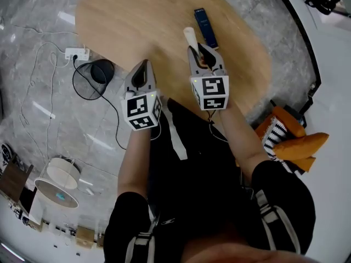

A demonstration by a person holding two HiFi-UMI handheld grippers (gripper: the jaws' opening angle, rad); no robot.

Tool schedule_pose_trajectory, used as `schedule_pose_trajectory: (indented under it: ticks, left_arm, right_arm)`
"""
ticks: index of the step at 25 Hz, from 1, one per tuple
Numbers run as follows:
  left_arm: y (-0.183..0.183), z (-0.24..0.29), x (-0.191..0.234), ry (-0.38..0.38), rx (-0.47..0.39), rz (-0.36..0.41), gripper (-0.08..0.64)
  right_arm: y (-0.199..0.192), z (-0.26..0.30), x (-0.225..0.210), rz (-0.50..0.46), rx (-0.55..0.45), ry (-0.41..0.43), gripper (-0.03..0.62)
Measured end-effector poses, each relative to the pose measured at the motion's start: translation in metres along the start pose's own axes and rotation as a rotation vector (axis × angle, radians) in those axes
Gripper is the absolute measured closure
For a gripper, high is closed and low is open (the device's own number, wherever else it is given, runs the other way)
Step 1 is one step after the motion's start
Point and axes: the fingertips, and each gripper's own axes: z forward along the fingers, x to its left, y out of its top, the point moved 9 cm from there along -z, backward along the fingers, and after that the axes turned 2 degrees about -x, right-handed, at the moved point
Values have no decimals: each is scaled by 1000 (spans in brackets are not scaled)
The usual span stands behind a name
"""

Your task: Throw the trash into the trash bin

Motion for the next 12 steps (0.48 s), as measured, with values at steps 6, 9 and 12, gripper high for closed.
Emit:
schedule_pose_trajectory:
  ticks: [6, 9, 12]
  left_arm:
    - [-3, -38, 62, 93, -45, -63, 548]
    - [-14, -63, 109, 158, -61, -115, 548]
    - [-30, -92, 156, 234, -72, -172, 548]
  right_arm:
    - [24, 27, 74, -62, -7, 127, 499]
    - [34, 43, 129, -95, -20, 202, 499]
    - [40, 58, 190, -123, -20, 298, 499]
